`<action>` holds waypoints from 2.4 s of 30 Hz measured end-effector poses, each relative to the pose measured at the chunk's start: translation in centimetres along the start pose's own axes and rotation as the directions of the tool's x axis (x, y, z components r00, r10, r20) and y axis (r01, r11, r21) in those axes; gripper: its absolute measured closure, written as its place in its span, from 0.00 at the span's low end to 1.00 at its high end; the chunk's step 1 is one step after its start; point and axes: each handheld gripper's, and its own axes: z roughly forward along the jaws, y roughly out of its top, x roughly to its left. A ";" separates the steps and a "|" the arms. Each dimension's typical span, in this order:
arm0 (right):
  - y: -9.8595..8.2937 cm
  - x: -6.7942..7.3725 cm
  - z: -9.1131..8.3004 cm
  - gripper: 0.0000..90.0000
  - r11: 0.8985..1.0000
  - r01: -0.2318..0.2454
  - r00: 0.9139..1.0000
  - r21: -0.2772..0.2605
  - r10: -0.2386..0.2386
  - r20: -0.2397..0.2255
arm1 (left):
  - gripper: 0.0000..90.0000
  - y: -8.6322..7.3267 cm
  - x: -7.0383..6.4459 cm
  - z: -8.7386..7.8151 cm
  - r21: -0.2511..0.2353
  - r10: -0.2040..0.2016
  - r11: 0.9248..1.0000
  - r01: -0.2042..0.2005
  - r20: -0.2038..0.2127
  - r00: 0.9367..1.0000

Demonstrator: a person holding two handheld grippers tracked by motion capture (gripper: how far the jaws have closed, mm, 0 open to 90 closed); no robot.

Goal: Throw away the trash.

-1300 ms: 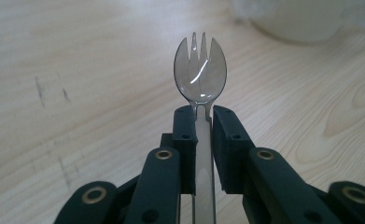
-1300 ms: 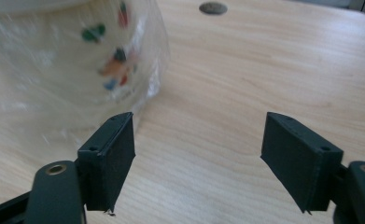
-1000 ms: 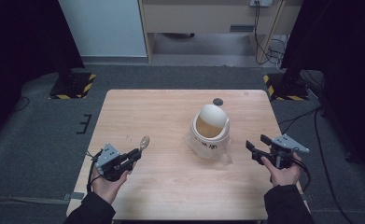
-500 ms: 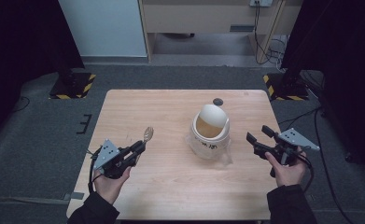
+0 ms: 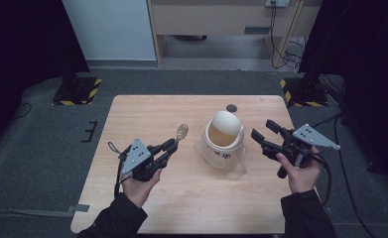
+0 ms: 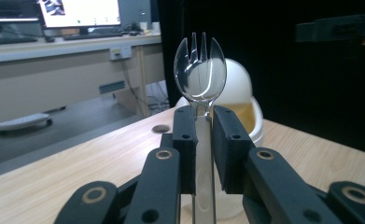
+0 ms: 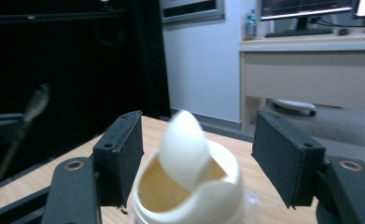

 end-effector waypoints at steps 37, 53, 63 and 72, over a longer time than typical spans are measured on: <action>-2.3 6.3 4.3 0.83 0.985 -0.098 0.938 0.142 0.139 -0.318 | 0.88 -1.1 -6.4 4.4 0.004 0.090 0.996 -0.091 0.103 0.991; -0.9 5.3 3.1 0.94 0.993 -0.093 0.948 0.069 0.109 -0.299 | 0.66 -1.9 -3.7 2.4 0.067 -0.033 0.997 0.029 0.054 0.998; 0.7 4.0 2.7 0.94 1.000 -0.020 0.976 0.000 0.020 -0.219 | 0.36 -6.8 1.8 -2.2 0.265 -0.130 0.953 0.145 -0.071 0.989; 1.0 3.4 4.8 0.94 0.998 0.068 0.989 -0.012 -0.069 -0.130 | 0.23 -10.7 5.3 -5.5 0.399 -0.185 0.881 0.254 -0.204 0.961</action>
